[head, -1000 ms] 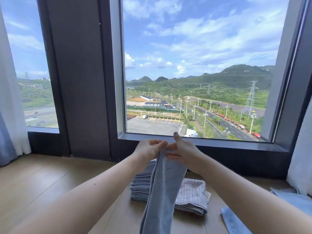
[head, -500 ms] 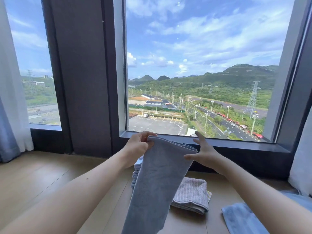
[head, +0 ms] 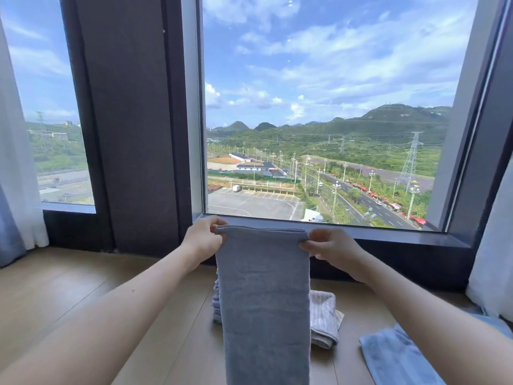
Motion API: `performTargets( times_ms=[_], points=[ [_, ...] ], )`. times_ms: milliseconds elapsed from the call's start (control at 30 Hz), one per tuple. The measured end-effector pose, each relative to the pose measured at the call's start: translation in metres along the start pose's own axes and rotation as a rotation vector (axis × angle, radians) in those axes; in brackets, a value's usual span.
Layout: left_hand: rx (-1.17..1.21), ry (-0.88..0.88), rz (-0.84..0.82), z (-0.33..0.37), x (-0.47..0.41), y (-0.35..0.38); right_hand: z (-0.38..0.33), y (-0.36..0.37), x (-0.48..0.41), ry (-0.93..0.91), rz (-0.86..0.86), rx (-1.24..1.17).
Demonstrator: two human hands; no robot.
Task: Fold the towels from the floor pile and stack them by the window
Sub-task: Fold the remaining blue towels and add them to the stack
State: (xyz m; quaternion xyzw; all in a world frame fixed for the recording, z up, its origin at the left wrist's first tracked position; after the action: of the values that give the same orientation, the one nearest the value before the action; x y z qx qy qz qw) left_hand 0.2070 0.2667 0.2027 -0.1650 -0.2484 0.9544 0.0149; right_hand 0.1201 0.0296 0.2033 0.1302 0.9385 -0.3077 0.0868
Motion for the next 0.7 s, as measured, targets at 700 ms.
performTargets(
  times_ms=[700],
  points=[
    [0.229,0.219,-0.178,0.05,0.021,0.041,0.008,0.041,0.001,-0.074,-0.042,0.274]
  ],
)
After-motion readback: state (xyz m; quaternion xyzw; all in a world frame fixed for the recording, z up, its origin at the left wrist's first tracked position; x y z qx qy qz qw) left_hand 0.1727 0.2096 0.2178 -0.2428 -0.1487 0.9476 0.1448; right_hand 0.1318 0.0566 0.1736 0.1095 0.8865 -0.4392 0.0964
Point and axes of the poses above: each hand's wrist, its own x-axis away from the middle knuckle, its own y-axis out of the palm, z = x × y, the point moved 7 cm from there along -x, towards the middle knuckle, and after that the axes turned 5 degrees about z, right-handed, at the moved point
